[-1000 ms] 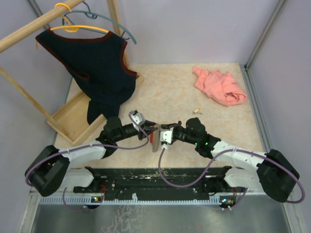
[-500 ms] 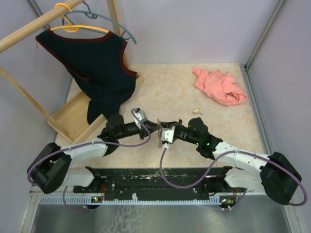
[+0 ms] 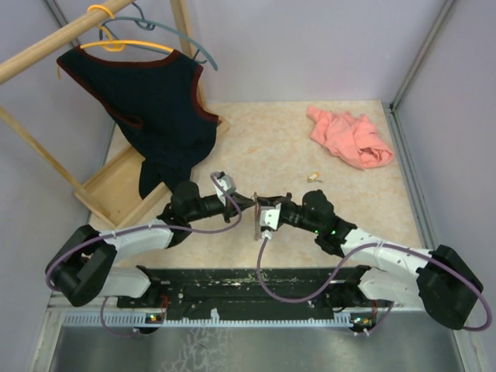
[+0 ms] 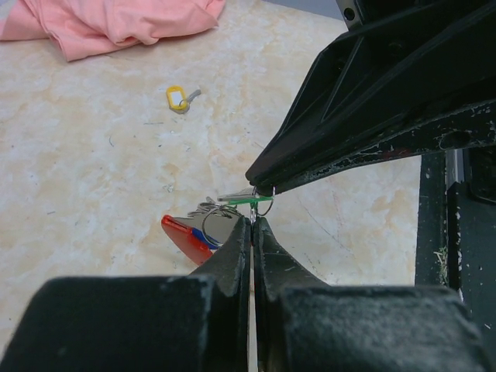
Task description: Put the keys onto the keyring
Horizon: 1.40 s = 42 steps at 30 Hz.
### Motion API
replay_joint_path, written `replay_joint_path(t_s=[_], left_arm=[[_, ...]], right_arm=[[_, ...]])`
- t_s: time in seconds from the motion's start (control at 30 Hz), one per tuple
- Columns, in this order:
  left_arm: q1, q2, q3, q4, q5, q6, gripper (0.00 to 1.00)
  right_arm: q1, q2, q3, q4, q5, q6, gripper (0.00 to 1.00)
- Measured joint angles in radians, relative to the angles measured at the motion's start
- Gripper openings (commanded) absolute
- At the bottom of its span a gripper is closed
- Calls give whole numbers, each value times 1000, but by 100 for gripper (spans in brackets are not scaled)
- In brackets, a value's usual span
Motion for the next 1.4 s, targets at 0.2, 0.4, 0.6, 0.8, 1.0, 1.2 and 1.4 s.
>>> replay_joint_path(t_s=[0.2,0.4,0.6,0.8,1.0,1.2,1.4], left_arm=[[-3,-8,0,-2,-43,-13,0],[-9,-10,0,-1,-77,-55,0],[-7,-10,-1,2,-90,-79,0],[-6,-10,-11,46,-91,-83,0],[-6,-10,-26,68,-92,-82,0],[-6,-10,-29,72,-92,-82,0],[-6,-10,-31,72,-98,-82,0]], right_arm=[[0,-30,-68,68,25,37,0],[0,-27,-122,151,42,70,0],[0,26,-142,247,45,111,0],[0,79,-146,281,35,145,0],[-5,82,-146,282,22,174,0],[-48,81,-145,285,-5,219,0],[-64,81,-137,301,13,283,19]])
